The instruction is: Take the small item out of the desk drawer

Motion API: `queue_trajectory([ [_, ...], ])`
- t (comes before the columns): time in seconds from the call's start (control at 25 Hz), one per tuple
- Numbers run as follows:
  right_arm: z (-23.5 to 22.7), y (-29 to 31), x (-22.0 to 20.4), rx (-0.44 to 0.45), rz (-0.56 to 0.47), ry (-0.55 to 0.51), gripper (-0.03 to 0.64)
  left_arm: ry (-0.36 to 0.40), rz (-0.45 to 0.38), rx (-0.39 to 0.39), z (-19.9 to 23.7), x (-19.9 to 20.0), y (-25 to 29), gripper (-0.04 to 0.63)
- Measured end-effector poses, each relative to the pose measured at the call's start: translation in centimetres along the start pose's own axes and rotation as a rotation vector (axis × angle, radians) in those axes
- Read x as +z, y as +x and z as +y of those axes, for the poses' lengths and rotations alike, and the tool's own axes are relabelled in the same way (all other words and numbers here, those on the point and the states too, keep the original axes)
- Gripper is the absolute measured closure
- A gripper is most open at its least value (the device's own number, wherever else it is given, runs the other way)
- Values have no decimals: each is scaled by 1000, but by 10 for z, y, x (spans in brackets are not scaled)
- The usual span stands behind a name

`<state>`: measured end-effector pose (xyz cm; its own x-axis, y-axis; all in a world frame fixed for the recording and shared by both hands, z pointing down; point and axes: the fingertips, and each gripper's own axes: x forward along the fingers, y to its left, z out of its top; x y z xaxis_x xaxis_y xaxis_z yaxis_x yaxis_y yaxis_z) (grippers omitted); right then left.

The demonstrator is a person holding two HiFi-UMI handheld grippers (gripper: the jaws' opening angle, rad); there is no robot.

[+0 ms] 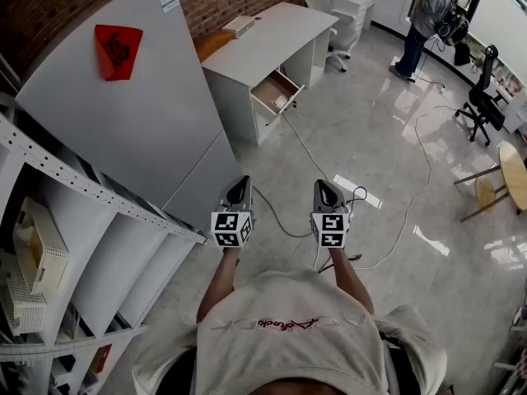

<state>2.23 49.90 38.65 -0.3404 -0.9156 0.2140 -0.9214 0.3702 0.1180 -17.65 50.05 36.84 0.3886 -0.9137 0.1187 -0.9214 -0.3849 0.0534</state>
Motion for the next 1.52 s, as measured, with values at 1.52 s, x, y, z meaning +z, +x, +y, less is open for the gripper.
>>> queue_trajectory([
  [1.52, -56, 4, -24, 103, 15, -24, 604, -6, 37, 39, -61, -20, 37, 586],
])
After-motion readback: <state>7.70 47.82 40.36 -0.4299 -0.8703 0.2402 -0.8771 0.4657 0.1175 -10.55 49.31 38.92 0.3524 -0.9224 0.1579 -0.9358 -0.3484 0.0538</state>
